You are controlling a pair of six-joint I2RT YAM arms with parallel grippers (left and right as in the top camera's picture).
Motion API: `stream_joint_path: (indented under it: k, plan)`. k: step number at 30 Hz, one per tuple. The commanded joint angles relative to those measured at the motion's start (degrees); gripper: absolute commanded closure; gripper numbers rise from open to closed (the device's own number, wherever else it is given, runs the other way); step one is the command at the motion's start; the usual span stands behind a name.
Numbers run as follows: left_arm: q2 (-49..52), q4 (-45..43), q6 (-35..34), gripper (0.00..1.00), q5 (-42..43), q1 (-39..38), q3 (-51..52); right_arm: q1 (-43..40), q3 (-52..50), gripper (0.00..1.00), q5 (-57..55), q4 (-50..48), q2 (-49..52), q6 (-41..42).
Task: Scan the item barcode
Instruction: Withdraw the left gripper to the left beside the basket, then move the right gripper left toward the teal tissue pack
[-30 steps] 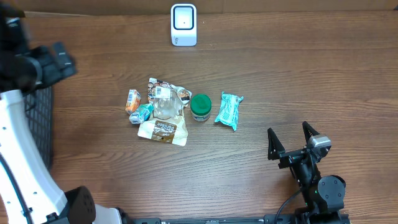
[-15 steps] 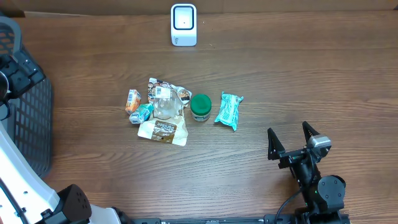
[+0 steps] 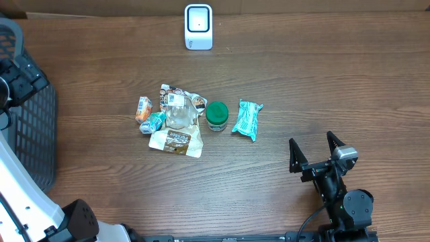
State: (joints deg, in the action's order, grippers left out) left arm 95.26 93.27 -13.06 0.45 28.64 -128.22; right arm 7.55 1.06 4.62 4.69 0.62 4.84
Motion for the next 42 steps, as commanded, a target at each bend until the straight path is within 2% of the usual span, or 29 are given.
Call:
stream_joint_path:
  k: [1, 19, 23, 28, 35, 38, 42]
  plan:
    - [0.22, 0.07, 1.29, 0.01, 0.61, 0.22, -0.76, 0.22, -0.61, 0.0, -0.87, -0.26, -0.46, -0.39]
    - [0.22, 0.07, 1.29, 0.0, 0.61, 0.22, -0.76, 0.22, -0.61, 0.0, -3.61, -0.24, -0.46, -0.28]
    - [0.22, 0.07, 1.29, 0.0, 0.61, 0.22, -0.76, 0.22, -0.57, 0.0, -0.55, -0.31, -0.46, 11.72]
    - [0.22, 0.07, 1.29, 0.01, 0.61, 0.22, -0.76, 0.22, 0.17, 0.0, 9.29, -0.57, -0.46, 13.05]
    - [0.22, 0.07, 1.29, 0.01, 0.61, 0.22, -0.76, 0.22, 10.62, 0.0, 12.63, 10.82, 1.42, 12.81]
    - [0.22, 0.07, 1.29, 0.0, 0.61, 0.22, -0.76, 0.22, 18.56, 0.0, 12.94, 17.88, 5.42, 12.66]
    - [0.22, 0.07, 1.29, 0.0, 0.61, 0.22, -0.76, 0.22, 27.78, 0.0, 16.09, 27.85, 11.78, 7.91]
